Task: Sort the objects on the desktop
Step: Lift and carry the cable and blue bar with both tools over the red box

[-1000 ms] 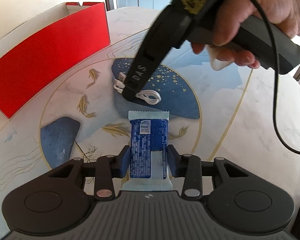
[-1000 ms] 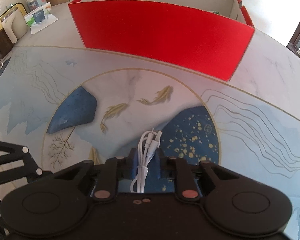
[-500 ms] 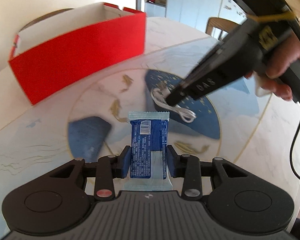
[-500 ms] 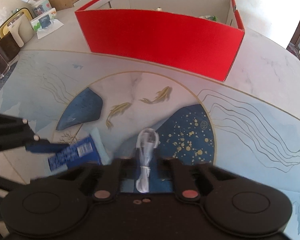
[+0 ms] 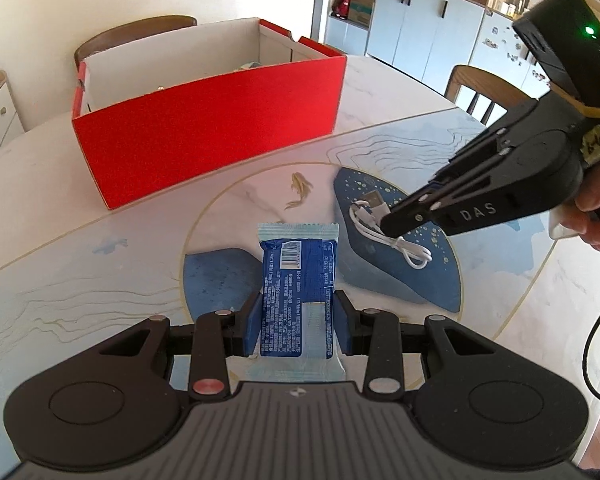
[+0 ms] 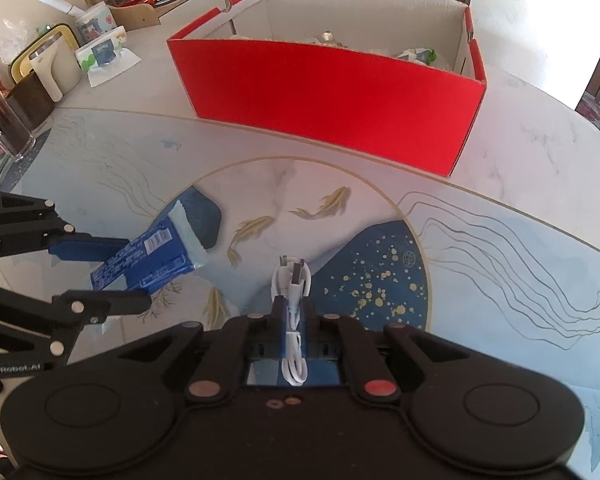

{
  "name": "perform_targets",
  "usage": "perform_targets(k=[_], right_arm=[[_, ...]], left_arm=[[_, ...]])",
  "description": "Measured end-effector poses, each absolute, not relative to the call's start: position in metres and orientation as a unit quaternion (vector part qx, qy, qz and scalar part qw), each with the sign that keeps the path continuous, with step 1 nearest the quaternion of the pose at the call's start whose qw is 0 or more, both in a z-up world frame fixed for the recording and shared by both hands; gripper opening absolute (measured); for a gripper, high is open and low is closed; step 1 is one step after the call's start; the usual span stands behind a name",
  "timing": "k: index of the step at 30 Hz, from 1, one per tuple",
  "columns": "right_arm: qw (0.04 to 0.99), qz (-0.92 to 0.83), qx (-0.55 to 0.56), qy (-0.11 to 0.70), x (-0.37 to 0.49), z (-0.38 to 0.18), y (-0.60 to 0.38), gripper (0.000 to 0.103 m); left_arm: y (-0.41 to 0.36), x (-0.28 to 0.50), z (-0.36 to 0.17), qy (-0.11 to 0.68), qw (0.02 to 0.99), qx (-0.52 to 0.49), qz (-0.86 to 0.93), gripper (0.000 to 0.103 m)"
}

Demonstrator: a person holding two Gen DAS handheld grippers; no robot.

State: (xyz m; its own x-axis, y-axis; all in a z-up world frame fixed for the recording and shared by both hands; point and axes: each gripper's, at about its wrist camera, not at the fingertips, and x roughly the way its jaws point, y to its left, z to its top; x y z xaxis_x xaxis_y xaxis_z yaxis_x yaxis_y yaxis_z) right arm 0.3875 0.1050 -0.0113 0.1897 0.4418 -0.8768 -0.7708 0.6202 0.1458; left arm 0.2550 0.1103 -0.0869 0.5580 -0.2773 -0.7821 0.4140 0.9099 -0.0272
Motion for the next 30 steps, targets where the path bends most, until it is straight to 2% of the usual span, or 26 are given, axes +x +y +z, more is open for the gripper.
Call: perform_targets(k=[16, 30], right_arm=[[0.771, 0.427, -0.154, 0.447, 0.394, 0.043, 0.109, 0.006], [0.801, 0.430, -0.143, 0.391, 0.448, 0.098, 0.126, 0.006]], left_arm=[[0.119, 0.282, -0.035, 0.393, 0.900, 0.069, -0.177, 0.035], [0.124, 0.347, 0.029, 0.355, 0.918, 0.063, -0.167, 0.035]])
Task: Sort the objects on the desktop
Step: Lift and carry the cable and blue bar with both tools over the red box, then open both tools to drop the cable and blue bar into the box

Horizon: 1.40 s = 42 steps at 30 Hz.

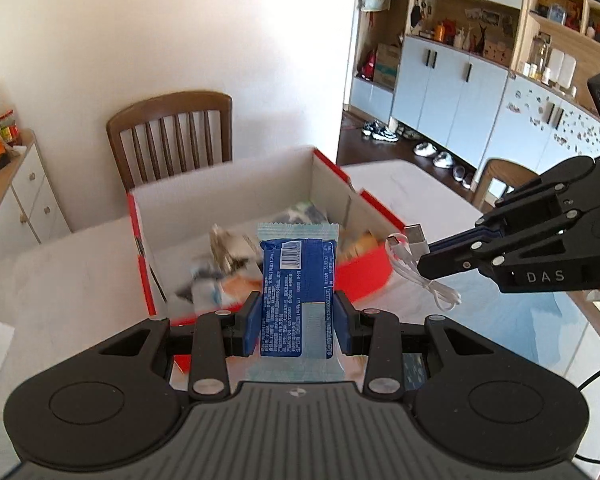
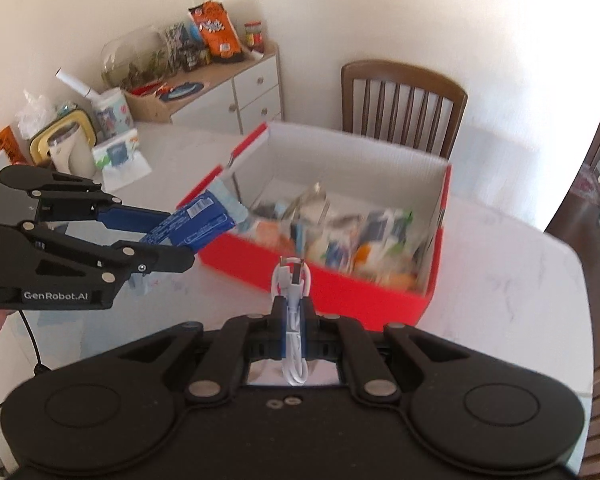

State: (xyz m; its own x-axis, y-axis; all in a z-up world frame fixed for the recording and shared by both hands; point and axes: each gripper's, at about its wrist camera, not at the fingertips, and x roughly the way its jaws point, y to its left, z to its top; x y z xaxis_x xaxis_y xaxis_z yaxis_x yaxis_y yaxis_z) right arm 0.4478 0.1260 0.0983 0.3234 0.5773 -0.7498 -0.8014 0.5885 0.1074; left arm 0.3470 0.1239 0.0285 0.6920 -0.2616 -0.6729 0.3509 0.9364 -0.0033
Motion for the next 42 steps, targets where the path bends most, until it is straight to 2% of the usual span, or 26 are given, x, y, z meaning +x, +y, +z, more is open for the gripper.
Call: perform_targets(k=[13, 30, 42], right_arm=[[0.818, 0.415, -0.133, 0.376, 0.508, 0.108, 0.159, 0.006], [0.806, 0.381, -0.135, 0.433, 0.551, 0.042, 0.194, 0.006], [0.802, 0.360, -0.137, 0.457, 0.555, 0.010, 0.194, 0.006]], left_arm=[[0.119, 0.427, 0.033, 0.378, 0.912, 0.071, -0.143, 0.035], [0.127, 0.496, -0.027, 0.438, 0.892, 0.053, -0.095, 0.035], [0.115, 0.505, -0.056, 0.464, 0.879, 0.072, -0.089, 0.035]])
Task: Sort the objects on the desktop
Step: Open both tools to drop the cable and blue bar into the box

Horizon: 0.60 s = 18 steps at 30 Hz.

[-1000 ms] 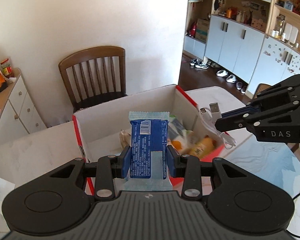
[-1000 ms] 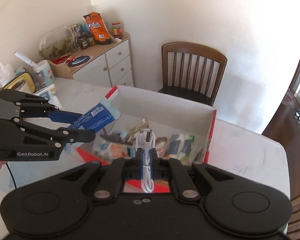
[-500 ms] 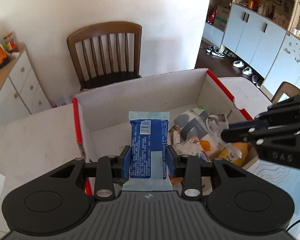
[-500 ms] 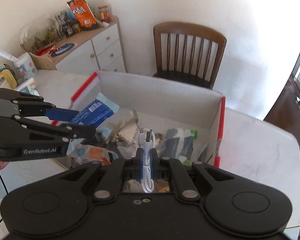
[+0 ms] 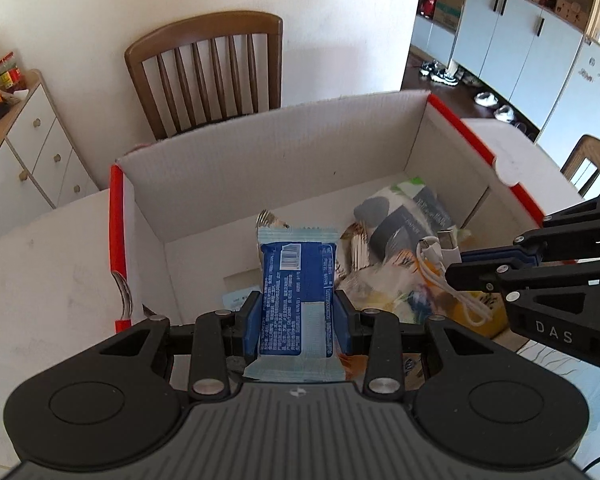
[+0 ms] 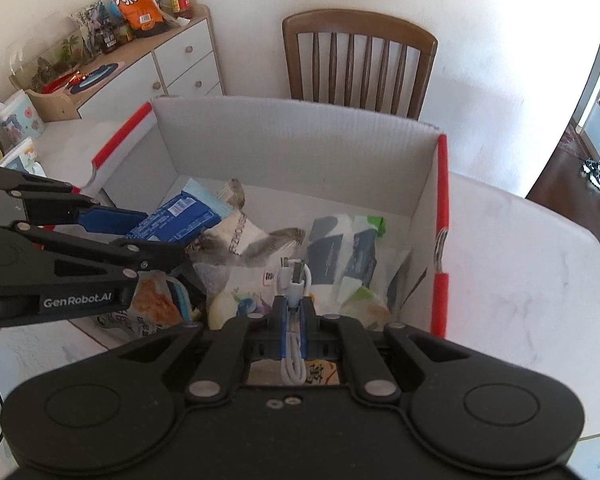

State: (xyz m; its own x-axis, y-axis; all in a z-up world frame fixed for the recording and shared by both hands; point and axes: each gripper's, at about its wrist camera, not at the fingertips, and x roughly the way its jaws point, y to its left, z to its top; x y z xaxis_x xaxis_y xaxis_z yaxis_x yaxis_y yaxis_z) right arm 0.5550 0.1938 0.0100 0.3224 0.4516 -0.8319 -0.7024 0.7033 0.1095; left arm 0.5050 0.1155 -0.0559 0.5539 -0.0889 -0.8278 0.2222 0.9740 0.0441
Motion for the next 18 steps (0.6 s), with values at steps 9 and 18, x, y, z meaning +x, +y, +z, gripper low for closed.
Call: perform_targets(k=[9, 18], right_arm=[[0.796, 0.361, -0.145, 0.464, 0.555, 0.002, 0.196, 0.014], [0.799, 0.372, -0.152, 0.447, 0.548, 0.016, 0.189, 0.033]], left_arm=[[0.120, 0.505, -0.058, 0.472, 0.874, 0.060, -0.097, 0.038], [0.123, 0.496, -0.044, 0.459, 0.882, 0.042, -0.104, 0.069]])
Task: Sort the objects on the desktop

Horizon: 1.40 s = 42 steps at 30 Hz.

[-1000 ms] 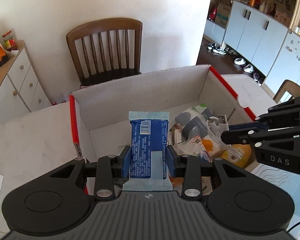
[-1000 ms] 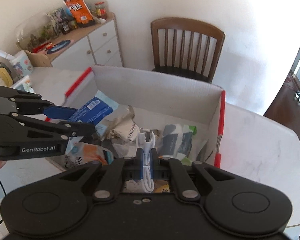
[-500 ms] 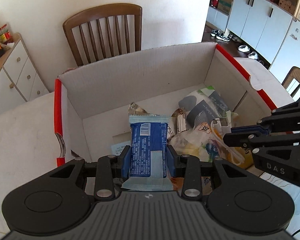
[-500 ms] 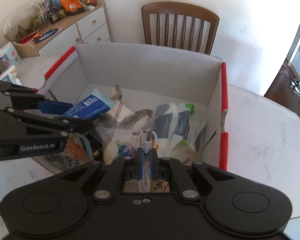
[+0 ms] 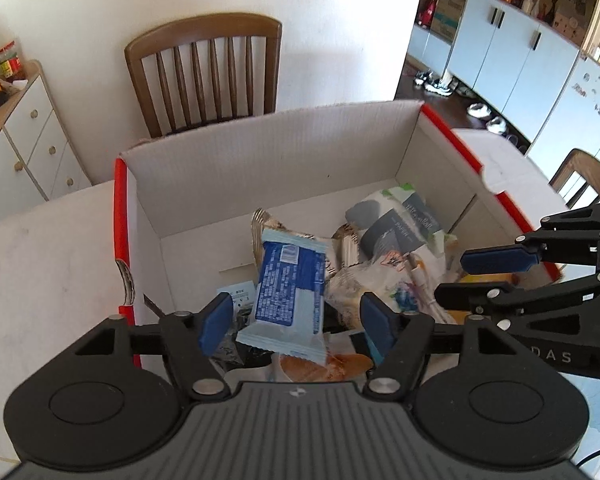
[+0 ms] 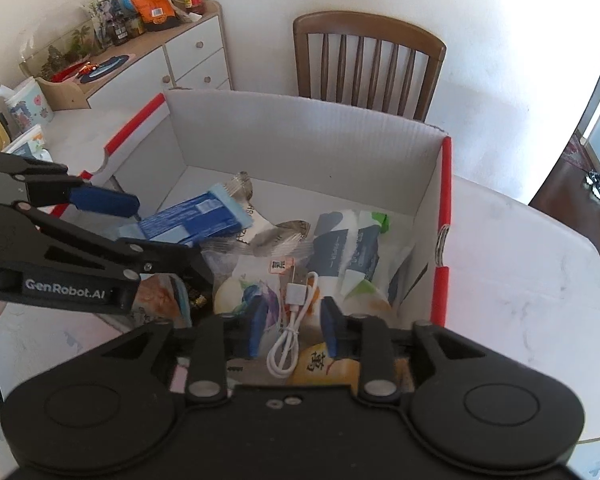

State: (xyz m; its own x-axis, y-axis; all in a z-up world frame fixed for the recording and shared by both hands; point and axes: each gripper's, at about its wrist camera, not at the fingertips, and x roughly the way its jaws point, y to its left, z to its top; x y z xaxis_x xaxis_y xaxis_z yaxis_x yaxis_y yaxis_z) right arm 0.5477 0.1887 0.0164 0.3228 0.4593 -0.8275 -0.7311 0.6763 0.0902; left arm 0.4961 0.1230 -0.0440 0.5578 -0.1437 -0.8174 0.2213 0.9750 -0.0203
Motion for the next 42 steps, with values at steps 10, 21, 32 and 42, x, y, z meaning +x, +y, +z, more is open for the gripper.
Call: perform_targets(k=[10, 21, 32, 42], right_arm=[[0.802, 0.391, -0.149, 0.427, 0.532, 0.040, 0.177, 0.049], [0.810, 0.408, -0.146, 0.396, 0.507, 0.065, 0.163, 0.063], [0.825, 0.406, -0.134, 0.369, 0.481, 0.081, 0.140, 0.079], [0.831, 0.409, -0.114, 0.360, 0.456, 0.085, 0.122, 0.085]], left_arm=[[0.120, 0.470, -0.019, 0.434, 0.893, 0.047, -0.106, 0.070], [0.111, 0.432, 0.010, 0.392, 0.914, 0.073, -0.080, 0.084], [0.112, 0.396, 0.019, 0.382, 0.920, 0.059, -0.069, 0.094], [0.115, 0.358, 0.018, 0.383, 0.921, 0.042, -0.056, 0.094]])
